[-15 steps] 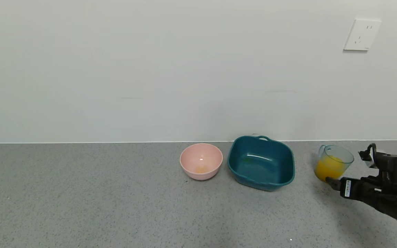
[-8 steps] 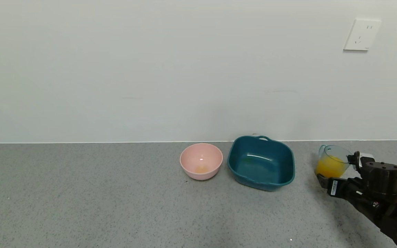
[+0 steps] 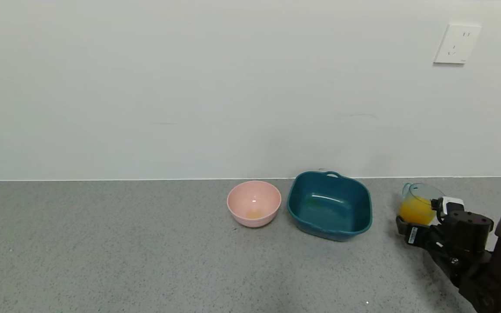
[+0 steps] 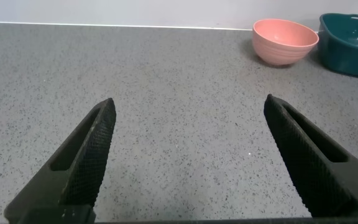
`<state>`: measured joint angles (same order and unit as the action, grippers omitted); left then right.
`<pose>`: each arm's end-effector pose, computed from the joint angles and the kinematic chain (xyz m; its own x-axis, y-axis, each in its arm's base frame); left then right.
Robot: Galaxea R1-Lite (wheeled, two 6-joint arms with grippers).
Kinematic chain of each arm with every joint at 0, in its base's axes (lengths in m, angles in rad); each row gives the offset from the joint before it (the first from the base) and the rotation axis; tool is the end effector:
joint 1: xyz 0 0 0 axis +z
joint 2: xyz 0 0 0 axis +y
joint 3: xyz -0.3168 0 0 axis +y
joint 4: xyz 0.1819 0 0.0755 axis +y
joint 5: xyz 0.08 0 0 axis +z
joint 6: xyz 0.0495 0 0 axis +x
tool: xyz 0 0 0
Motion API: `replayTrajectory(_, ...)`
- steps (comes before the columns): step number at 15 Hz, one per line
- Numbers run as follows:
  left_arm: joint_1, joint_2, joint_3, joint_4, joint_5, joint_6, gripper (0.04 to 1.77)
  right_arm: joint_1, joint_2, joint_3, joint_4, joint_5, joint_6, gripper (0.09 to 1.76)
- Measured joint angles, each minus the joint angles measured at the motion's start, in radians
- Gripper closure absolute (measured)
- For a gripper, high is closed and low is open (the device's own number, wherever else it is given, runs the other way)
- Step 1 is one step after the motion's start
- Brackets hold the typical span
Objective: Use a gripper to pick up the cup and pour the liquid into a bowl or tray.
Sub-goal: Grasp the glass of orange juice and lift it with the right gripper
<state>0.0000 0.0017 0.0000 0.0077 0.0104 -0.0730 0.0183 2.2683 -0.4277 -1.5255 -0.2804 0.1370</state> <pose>-0.0053 0.0005 0.0745 0.9999 0.0104 -0.0094 -0.0111 0.9973 -0.0728 0.3492 -0.0073 0.0078 0.9185 -0.2600 -0.2978 0.2855 0.9573 0.0449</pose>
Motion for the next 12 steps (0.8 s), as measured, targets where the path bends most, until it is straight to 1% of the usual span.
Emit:
replayTrajectory(3, 0.000, 0.000, 0.000, 0.000, 0.000, 0.000, 0.09, -0.006, 0.039, -0.028, -0.031, 0.000, -0.001, 0.14)
replayTrajectory(12, 0.000, 0.000, 0.000, 0.000, 0.000, 0.000, 0.09, -0.026, 0.097, -0.116, -0.034, -0.001, -0.003, 0.14)
